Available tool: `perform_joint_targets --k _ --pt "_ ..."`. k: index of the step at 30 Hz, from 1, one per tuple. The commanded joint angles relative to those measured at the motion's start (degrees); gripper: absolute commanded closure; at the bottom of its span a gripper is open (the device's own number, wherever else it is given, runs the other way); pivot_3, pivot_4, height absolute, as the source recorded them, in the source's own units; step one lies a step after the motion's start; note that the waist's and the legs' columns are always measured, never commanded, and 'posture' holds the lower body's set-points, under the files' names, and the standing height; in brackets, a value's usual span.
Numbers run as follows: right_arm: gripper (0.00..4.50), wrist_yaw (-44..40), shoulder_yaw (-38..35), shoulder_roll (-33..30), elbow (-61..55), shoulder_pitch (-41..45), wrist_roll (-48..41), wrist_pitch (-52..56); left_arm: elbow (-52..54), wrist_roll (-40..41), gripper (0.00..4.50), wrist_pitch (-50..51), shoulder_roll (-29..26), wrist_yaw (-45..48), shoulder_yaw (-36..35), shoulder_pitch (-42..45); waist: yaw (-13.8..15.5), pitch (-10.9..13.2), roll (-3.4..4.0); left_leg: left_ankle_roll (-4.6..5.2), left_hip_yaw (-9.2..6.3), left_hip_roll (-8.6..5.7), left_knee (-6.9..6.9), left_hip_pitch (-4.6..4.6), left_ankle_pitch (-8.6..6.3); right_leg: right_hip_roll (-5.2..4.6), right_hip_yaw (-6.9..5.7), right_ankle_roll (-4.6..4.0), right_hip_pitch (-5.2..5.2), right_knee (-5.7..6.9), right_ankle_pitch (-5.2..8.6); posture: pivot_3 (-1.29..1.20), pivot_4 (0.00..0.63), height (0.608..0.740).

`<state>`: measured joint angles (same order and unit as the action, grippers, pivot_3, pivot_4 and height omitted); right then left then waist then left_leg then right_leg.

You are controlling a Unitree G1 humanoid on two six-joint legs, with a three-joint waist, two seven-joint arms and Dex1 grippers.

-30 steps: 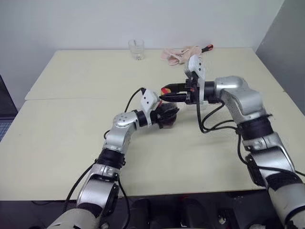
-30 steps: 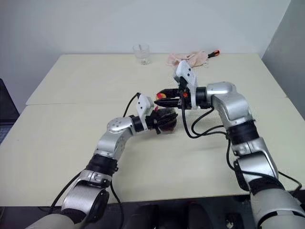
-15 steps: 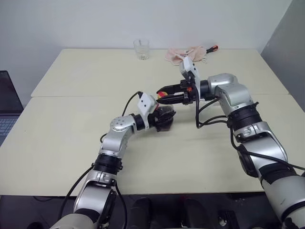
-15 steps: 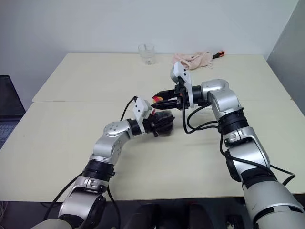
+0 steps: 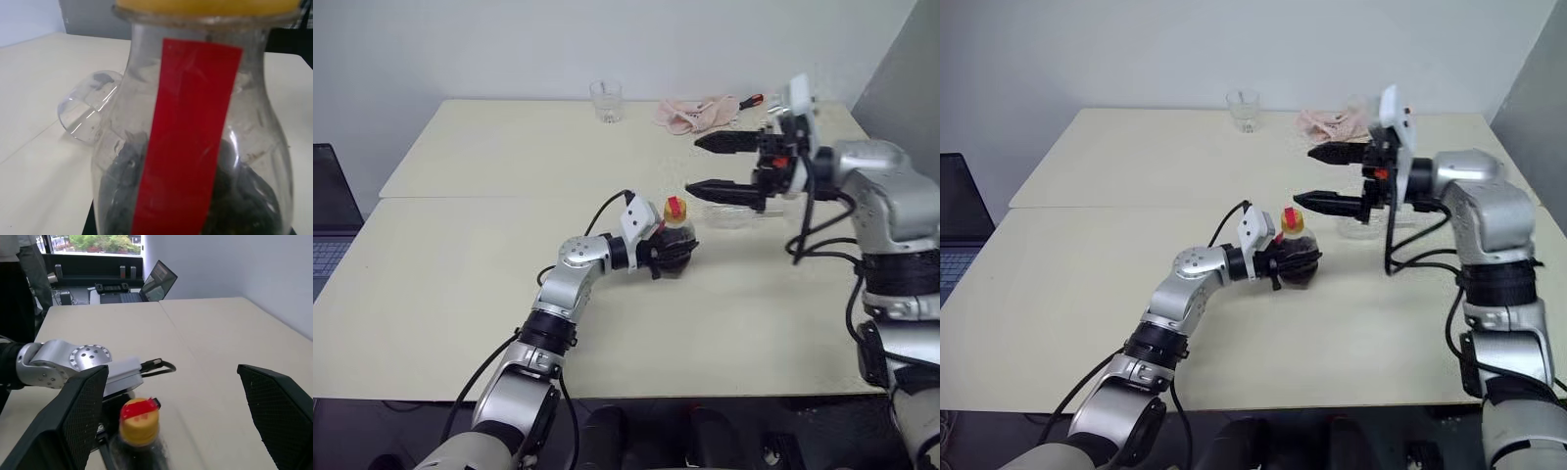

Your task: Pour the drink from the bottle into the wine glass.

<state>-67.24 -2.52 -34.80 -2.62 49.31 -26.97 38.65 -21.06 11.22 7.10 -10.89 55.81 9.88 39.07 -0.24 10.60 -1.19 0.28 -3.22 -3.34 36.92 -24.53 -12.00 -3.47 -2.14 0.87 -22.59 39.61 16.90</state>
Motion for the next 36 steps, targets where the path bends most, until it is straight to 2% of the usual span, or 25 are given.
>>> perform_joint_targets --k 1,3,8,13,22,36 --pt "0.0 6.66 -5.76 -1.82 -14.24 -6.65 -5.65 6.78 0.16 0.24 3.26 -2.03 -0.04 1.02 0.05 1.45 0.18 0.0 0.0 0.08 0.0 0.0 0.0 -0.02 -0.05 0.0 -0.01 0.0 0.0 -0.02 0.0 0.0 0.15 0.74" --pt "0.0 15.49 -7.38 0.41 -21.19 -9.12 -6.65 11.54 -0.93 0.14 3.26 -2.54 -0.2 1.28 -0.12 1.99 0.03 0.0 0.0 0.11 0.0 0.01 0.04 -0.06 -0.07 -0.02 -0.02 0.0 0.0 -0.02 0.0 0.0 0.15 0.74" --pt "0.0 41.64 -4.72 11.29 -33.57 -8.92 -0.19 23.79 -4.46 -0.18 3.26 -4.37 -0.7 1.66 -0.93 3.79 -0.17 0.0 0.01 0.02 -0.06 0.01 0.02 -0.05 -0.01 -0.01 0.01 -0.01 -0.11 0.18 0.0 0.0 0.15 0.74" --pt "0.0 54.56 -1.83 21.05 -43.15 -10.49 1.07 32.62 -7.56 -0.25 3.26 -5.97 -0.58 2.14 -0.91 5.48 -0.06 -0.01 0.01 -0.03 -0.05 -0.06 0.02 -0.15 0.02 -0.02 0.08 -0.01 -0.24 0.18 0.01 0.0 0.15 0.74" --pt "0.0 66.37 3.08 28.31 -41.73 -12.64 7.79 33.39 -9.43 -0.42 3.26 -7.28 0.16 3.06 -0.65 6.55 -0.29 -0.01 0.01 -0.01 0.07 -0.11 0.01 -0.25 0.02 -0.01 0.2 -0.01 -0.52 0.36 0.01 0.0 0.15 0.74" --pt "0.0 68.65 8.53 33.27 -34.01 -13.11 11.77 27.32 -6.16 -0.31 3.26 -6.21 0.08 2.14 -0.64 4.35 -1.32 -0.02 0.03 0.0 0.05 -0.06 -0.02 -0.25 0.02 0.08 0.21 -0.01 -0.56 0.38 0.01 0.0 0.15 0.74"
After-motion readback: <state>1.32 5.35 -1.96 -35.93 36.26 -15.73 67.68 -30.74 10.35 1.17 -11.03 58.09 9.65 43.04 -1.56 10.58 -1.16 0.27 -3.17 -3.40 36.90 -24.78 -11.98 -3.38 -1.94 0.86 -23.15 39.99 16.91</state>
